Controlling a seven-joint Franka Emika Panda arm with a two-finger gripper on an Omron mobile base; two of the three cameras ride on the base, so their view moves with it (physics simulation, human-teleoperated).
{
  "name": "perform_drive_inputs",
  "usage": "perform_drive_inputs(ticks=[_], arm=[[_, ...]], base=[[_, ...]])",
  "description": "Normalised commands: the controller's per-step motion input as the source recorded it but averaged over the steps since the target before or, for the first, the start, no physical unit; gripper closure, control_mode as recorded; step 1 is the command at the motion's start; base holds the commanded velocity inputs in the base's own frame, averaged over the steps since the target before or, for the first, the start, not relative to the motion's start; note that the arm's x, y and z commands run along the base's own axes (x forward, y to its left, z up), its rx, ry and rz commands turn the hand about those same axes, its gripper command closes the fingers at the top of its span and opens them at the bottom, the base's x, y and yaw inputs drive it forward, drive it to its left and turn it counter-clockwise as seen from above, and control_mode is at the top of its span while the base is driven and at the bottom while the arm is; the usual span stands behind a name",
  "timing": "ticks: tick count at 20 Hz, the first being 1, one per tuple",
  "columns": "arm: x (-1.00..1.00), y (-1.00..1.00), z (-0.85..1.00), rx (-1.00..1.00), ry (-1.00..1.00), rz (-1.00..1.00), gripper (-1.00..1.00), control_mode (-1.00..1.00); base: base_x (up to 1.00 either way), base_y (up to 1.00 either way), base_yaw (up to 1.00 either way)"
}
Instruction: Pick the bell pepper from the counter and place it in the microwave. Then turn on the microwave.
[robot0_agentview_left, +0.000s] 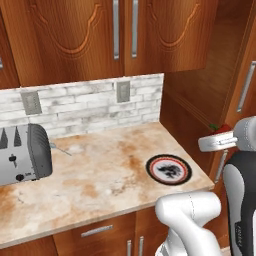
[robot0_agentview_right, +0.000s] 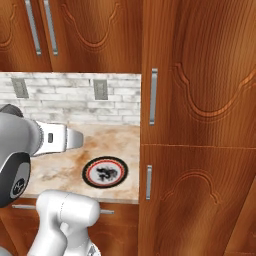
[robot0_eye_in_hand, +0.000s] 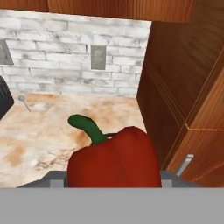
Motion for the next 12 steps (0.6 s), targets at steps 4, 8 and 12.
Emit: perform_drive_inputs(ticks=[4,8,12], arm=[[0.0,0.0,0.0,0.0,0.0,0.0,1.0,1.0],[0.0,0.0,0.0,0.0,0.0,0.0,1.0,1.0],[0.0,0.0,0.0,0.0,0.0,0.0,1.0,1.0]], base=[[-0.39,-0.02,0.0],[-0.39,0.0,0.0],[-0.36,-0.08,0.0]])
